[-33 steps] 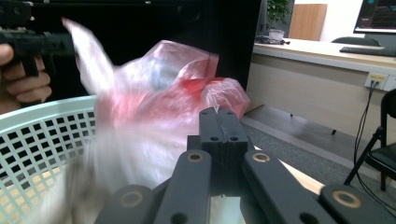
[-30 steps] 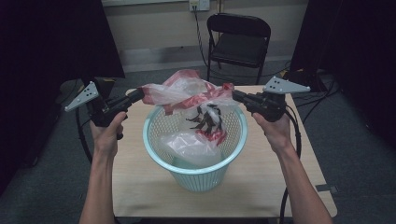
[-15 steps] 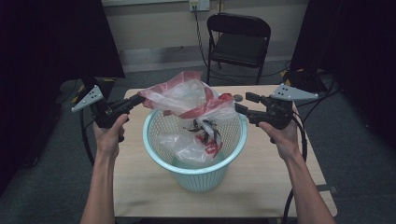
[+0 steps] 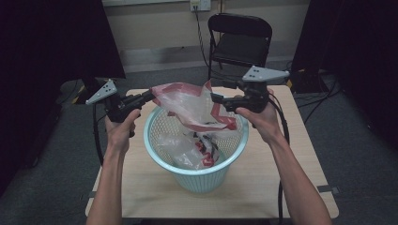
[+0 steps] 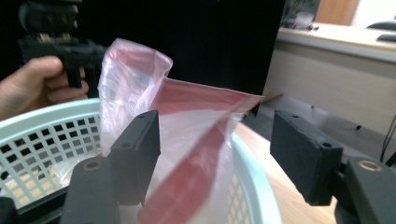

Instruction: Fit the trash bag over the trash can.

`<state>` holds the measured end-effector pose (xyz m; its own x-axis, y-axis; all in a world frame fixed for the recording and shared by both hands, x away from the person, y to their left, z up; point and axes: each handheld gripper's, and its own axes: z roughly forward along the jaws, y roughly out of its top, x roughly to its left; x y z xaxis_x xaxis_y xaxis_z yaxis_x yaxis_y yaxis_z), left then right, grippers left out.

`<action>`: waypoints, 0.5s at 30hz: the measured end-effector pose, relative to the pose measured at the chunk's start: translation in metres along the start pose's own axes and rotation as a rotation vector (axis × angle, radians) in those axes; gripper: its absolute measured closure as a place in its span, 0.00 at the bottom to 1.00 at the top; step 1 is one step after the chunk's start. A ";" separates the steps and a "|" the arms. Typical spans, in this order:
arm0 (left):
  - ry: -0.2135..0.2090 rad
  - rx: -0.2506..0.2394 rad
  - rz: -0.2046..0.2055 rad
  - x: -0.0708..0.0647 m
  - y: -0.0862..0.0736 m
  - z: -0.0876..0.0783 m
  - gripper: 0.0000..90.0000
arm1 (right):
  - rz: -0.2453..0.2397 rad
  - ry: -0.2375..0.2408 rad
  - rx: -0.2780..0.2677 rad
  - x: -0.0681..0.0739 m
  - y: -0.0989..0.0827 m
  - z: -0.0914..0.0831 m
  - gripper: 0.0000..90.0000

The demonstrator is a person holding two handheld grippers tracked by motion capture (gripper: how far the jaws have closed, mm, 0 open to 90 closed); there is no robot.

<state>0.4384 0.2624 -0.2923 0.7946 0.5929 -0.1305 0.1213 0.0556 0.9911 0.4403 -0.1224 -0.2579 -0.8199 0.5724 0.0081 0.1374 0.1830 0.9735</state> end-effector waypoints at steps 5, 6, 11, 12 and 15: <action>-0.010 -0.017 0.009 -0.002 0.010 0.001 1.00 | -0.007 -0.004 0.077 -0.005 0.003 0.016 0.38; -0.009 -0.023 0.012 -0.002 0.012 0.000 1.00 | -0.006 -0.010 0.086 -0.007 0.004 0.016 0.39; -0.009 -0.031 0.026 -0.003 0.015 -0.003 1.00 | -0.010 -0.019 0.130 -0.017 0.004 0.015 0.53; -0.008 -0.027 0.027 -0.003 0.014 -0.004 1.00 | -0.014 -0.016 0.138 -0.017 0.003 0.015 0.64; -0.003 -0.006 0.030 -0.001 0.011 -0.006 1.00 | -0.024 0.012 0.134 -0.019 -0.001 0.014 0.92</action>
<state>0.4352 0.2669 -0.2806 0.7996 0.5919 -0.1012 0.0942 0.0428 0.9946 0.4635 -0.1219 -0.2627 -0.8303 0.5572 -0.0116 0.1896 0.3020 0.9342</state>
